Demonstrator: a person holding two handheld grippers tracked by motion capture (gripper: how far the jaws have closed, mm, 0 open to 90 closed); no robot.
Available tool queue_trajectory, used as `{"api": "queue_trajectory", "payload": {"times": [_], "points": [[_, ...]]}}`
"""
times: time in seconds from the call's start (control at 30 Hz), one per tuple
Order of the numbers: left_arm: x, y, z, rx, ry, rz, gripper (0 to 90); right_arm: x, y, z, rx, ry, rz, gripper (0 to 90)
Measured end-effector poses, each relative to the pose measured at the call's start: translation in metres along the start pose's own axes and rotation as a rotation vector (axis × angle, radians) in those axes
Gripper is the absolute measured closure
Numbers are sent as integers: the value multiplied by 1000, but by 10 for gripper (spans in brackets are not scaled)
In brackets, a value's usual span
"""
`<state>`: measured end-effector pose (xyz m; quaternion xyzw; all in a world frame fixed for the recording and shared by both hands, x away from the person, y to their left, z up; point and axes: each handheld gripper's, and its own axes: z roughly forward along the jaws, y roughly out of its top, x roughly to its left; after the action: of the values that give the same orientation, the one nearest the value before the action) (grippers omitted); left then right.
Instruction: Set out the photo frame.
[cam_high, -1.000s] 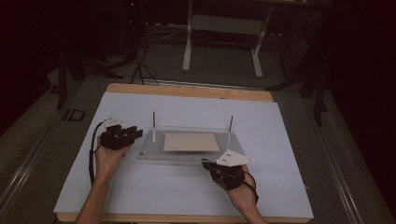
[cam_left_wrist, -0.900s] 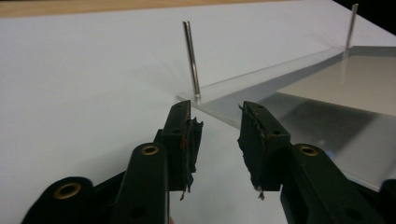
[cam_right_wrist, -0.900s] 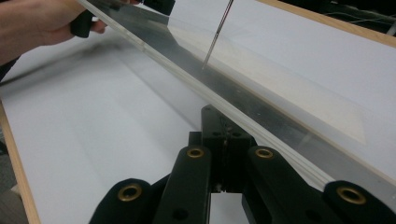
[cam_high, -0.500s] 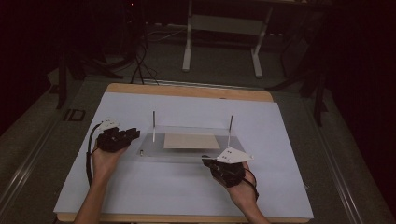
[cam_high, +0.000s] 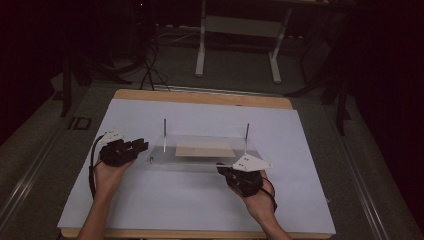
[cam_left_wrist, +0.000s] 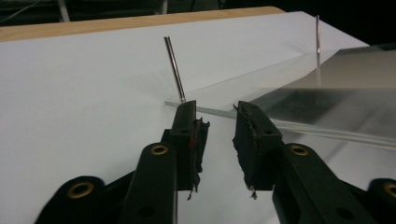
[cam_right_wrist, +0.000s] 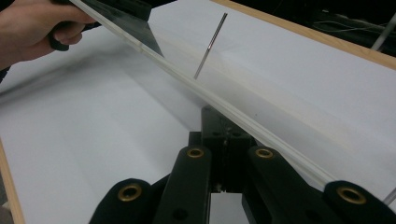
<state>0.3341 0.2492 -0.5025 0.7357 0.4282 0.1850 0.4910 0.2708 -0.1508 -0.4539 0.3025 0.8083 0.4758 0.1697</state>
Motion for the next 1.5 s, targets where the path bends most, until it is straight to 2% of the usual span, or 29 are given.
{"api": "queue_trajectory", "payload": {"times": [0.03,0.17,0.33,0.5,0.57,0.6,0.87,1.07,1.23,1.37,1.5], "points": [[-1,0,1,2,8,8,658,0,1,0,-1,-2,2,900],[-1,-2,1,-2,-20,9,659,-3,3,-1,-5,0,13,900],[-2,-3,3,9,-11,51,643,-4,5,-1,-6,1,19,900],[-2,-3,4,21,-19,27,635,-7,7,-2,-14,-3,31,900],[-3,-2,3,26,1,31,645,-9,8,-2,-19,-4,37,900],[-3,-2,3,29,-1,30,645,-10,8,-2,-22,-4,41,900],[-6,-2,7,46,-32,68,607,-13,13,-2,-33,-10,49,900],[-13,1,10,24,-42,123,589,-15,18,-5,-47,-11,51,900],[-16,5,21,19,-49,149,502,-17,21,-6,-55,-16,52,900],[-18,10,27,-2,-52,167,440,-19,23,-6,-63,-17,54,900],[-16,13,32,-26,-62,164,420,-19,24,-6,-67,-19,54,900]]}}
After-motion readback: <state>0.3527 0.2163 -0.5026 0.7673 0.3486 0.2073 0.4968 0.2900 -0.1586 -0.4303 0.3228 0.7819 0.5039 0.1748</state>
